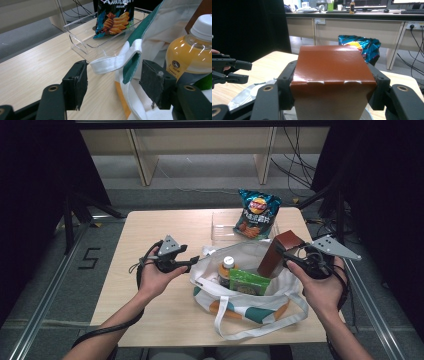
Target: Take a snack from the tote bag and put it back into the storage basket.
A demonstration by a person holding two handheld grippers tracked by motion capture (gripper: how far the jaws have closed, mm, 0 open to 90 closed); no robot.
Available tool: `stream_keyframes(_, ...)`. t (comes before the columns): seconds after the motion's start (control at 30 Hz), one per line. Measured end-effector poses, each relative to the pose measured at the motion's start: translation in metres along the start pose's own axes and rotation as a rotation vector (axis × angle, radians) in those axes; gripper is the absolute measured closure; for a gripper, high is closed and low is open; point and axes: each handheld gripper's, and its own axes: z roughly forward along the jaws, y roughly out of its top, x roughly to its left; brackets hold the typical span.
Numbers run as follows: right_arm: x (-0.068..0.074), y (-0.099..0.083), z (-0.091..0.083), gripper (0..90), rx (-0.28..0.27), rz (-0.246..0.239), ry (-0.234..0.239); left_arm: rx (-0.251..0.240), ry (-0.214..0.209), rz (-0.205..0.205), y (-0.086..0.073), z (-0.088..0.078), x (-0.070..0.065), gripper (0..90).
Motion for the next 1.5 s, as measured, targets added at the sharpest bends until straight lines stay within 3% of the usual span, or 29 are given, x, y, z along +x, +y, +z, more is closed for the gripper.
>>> stream_keyframes(0.1, 0.001, 0.002, -0.001, 39.4, 0.006, 0.02, -0.008, -0.001, 0.003, -0.007, 0.0, 0.0, 0.0, 37.8)
stream_keyframes(0.37, -0.002, 0.009, 0.0, 39.4, -0.009, -0.007, -0.005, -0.001, 0.003, -0.003, 0.0, 0.0, 0.0, 37.8)
stream_keyframes(0.53, -0.001, 0.015, -0.001, 39.4, -0.022, 0.007, -0.008, -0.002, 0.003, -0.004, 0.0, 0.0, 0.0, 37.8)
stream_keyframes(0.57, -0.003, 0.016, 0.0, 39.4, -0.034, -0.011, -0.007, -0.002, 0.003, -0.005, 0.0, 0.0, 0.0, 37.8)
stream_keyframes(0.6, -0.001, 0.017, 0.0, 39.4, -0.036, 0.01, -0.016, -0.002, 0.003, -0.005, 0.0, 0.0, 0.0, 37.8)
stream_keyframes(0.63, -0.004, 0.019, 0.0, 39.4, -0.037, -0.015, -0.009, -0.001, 0.003, -0.006, 0.0, 0.0, 0.0, 37.8)
stream_keyframes(0.67, -0.002, 0.02, 0.0, 39.4, -0.037, 0.003, -0.014, -0.001, 0.003, -0.007, 0.0, 0.0, 0.0, 37.8)
stream_keyframes(1.13, -0.006, 0.031, 0.002, 39.5, -0.058, -0.017, -0.018, -0.006, 0.002, -0.004, 0.001, -0.001, 0.001, 37.8)
stream_keyframes(1.17, -0.005, 0.031, 0.002, 39.5, -0.055, 0.001, -0.021, -0.006, 0.002, -0.004, 0.001, -0.001, 0.001, 37.8)
stream_keyframes(1.5, -0.008, 0.036, 0.002, 39.5, -0.07, -0.003, -0.025, -0.005, 0.001, -0.003, 0.001, 0.0, 0.0, 37.8)
